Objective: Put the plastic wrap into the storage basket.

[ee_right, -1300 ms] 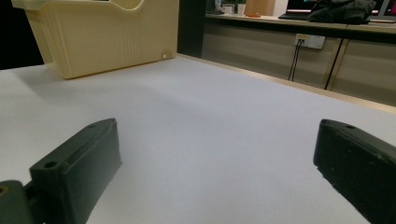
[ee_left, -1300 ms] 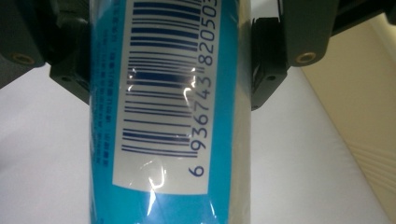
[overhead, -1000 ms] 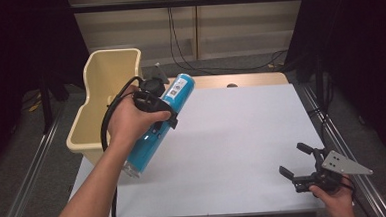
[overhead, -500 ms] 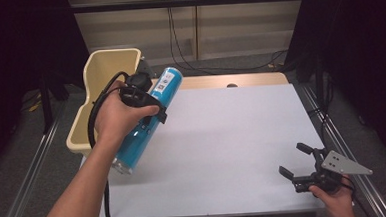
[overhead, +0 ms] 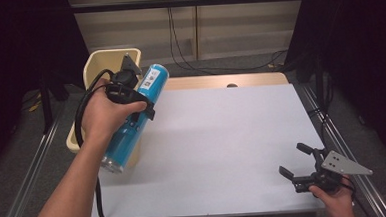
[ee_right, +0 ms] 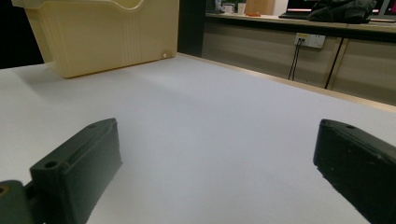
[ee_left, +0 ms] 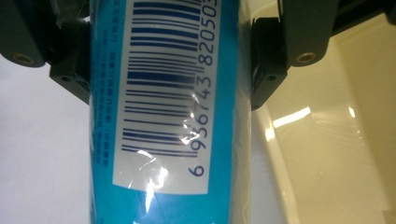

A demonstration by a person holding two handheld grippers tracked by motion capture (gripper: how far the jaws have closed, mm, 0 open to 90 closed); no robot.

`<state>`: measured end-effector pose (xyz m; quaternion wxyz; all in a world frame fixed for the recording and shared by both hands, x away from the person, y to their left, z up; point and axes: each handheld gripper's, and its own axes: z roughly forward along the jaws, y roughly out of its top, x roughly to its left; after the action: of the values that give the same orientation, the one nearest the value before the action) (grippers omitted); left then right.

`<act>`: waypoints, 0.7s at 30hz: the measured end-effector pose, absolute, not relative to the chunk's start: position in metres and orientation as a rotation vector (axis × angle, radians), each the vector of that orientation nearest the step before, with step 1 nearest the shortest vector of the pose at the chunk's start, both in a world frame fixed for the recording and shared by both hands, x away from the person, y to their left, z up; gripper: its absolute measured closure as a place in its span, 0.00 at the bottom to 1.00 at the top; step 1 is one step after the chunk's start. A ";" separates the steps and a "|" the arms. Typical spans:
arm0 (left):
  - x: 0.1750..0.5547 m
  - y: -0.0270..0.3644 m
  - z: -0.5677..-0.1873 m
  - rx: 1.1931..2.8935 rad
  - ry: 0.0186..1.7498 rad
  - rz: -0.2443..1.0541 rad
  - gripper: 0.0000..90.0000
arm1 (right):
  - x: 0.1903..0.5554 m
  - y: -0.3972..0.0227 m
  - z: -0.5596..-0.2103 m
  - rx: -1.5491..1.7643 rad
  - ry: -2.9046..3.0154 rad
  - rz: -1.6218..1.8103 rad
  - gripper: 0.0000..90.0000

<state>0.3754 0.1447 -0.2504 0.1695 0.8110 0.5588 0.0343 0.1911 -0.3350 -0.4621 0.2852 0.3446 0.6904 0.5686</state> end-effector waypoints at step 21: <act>0.378 0.183 -0.246 2.219 1.714 0.157 0.36 | 0.191 -0.334 -0.462 0.922 1.847 1.523 0.00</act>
<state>0.3778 0.1825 -0.2457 0.1658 0.7793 0.6018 0.0552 0.1911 -0.3342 -0.4621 0.2842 0.3447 0.6903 0.5691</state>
